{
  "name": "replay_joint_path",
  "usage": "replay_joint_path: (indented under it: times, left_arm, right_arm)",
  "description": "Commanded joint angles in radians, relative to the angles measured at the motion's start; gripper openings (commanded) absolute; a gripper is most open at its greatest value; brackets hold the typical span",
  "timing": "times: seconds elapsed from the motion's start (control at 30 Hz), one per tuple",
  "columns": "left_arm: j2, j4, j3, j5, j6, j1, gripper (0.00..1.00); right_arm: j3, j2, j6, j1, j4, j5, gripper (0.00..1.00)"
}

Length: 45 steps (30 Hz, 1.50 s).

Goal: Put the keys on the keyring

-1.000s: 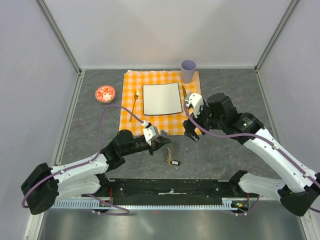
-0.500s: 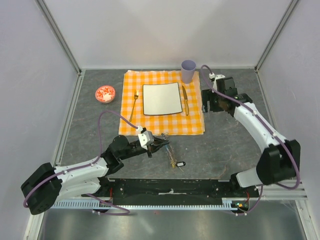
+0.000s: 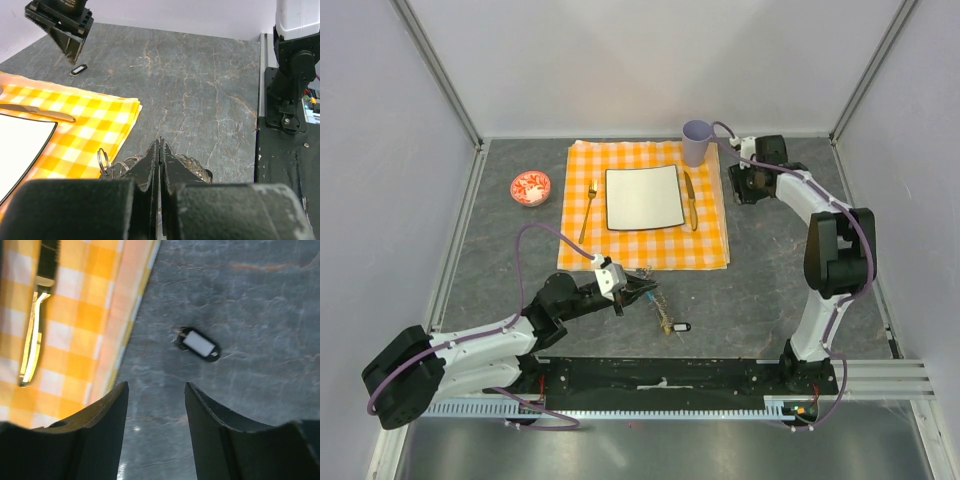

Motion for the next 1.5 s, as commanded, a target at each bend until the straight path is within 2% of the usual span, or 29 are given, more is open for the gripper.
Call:
replay_joint_path:
  times: [0.0,0.07,0.13,0.17,0.2,0.27,0.33,0.47,0.67,0.87,1.47]
  left_arm:
    - [0.002,0.028,0.009,-0.020,0.078,-0.001,0.02]
    - [0.012,0.024,0.016,-0.023,0.084,-0.001,0.02]
    - [0.016,0.011,0.023,-0.026,0.089,-0.001,0.02]
    - [0.018,0.008,0.024,-0.026,0.092,-0.001,0.02]
    - [0.019,0.004,0.024,-0.032,0.098,0.000,0.02]
    - [0.022,0.002,0.027,-0.037,0.101,-0.001,0.02]
    - [0.022,-0.005,0.032,-0.038,0.107,0.000,0.02]
    - [0.022,-0.007,0.033,-0.044,0.116,0.000,0.02]
    - [0.050,-0.002,0.042,-0.041,0.118,0.004,0.02]
    - [0.070,-0.002,0.049,-0.035,0.115,0.011,0.02]
    - [0.108,0.016,0.055,0.003,0.092,0.028,0.02]
  right_arm:
    - [0.077,0.047,-0.262,-0.096,0.039,-0.271,0.61]
    - [0.101,0.079,-0.302,-0.153,0.039,-0.362,0.72]
    - [0.124,0.095,-0.379,-0.179,0.020,-0.463,0.80]
    - [0.132,0.109,-0.399,-0.179,0.016,-0.474,0.80]
    - [0.143,0.118,-0.423,-0.179,0.006,-0.480,0.79]
    - [0.179,0.155,-0.462,-0.184,0.002,-0.489,0.71]
    - [0.213,0.182,-0.503,-0.191,-0.014,-0.511,0.56]
    - [0.271,0.254,-0.598,-0.193,-0.093,-0.519,0.45]
    - [0.341,0.320,-0.698,-0.193,-0.210,-0.496,0.43]
    - [0.368,0.356,-0.726,-0.193,-0.233,-0.548,0.42]
    - [0.423,0.394,-0.727,-0.185,-0.244,-0.602,0.33]
